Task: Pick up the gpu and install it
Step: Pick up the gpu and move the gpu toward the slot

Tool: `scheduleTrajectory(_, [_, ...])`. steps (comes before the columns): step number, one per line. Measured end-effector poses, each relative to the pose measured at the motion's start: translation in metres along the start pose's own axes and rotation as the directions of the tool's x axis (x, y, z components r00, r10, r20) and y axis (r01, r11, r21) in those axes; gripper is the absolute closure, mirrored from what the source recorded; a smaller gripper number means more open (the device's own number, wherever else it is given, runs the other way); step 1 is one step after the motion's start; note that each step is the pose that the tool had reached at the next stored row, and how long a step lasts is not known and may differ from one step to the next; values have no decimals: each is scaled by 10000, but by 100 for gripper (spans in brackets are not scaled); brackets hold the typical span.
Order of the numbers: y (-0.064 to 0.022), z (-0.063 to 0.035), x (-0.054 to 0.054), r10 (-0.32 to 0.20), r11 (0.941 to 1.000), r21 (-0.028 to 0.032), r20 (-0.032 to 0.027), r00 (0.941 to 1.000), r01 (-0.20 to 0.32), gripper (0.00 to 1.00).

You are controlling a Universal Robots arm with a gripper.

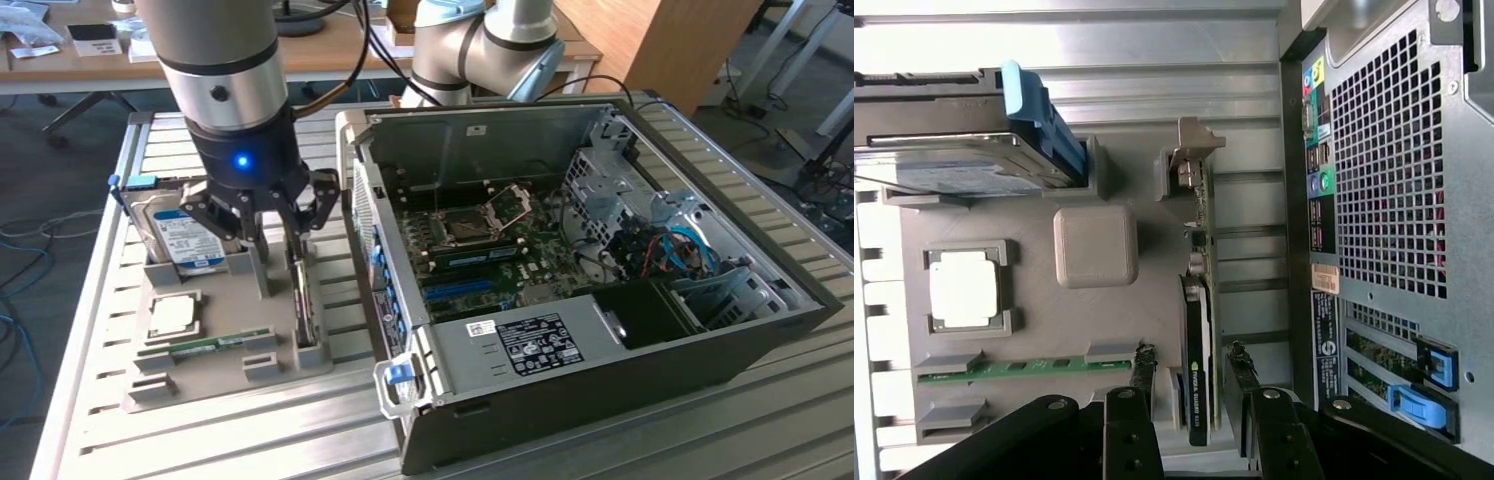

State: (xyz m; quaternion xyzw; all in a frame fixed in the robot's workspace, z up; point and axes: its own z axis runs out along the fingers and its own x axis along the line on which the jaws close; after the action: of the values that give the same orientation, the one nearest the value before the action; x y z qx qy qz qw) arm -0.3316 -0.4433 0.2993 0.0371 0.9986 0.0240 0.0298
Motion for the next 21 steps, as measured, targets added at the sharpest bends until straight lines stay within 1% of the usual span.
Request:
scheduleTrajectory(11, [-1,33,-6,-1,10000,-1,4,10000,1,58])
scheduleTrajectory(21, [4,53,-83,0,10000,-1,1,10000,0,58])
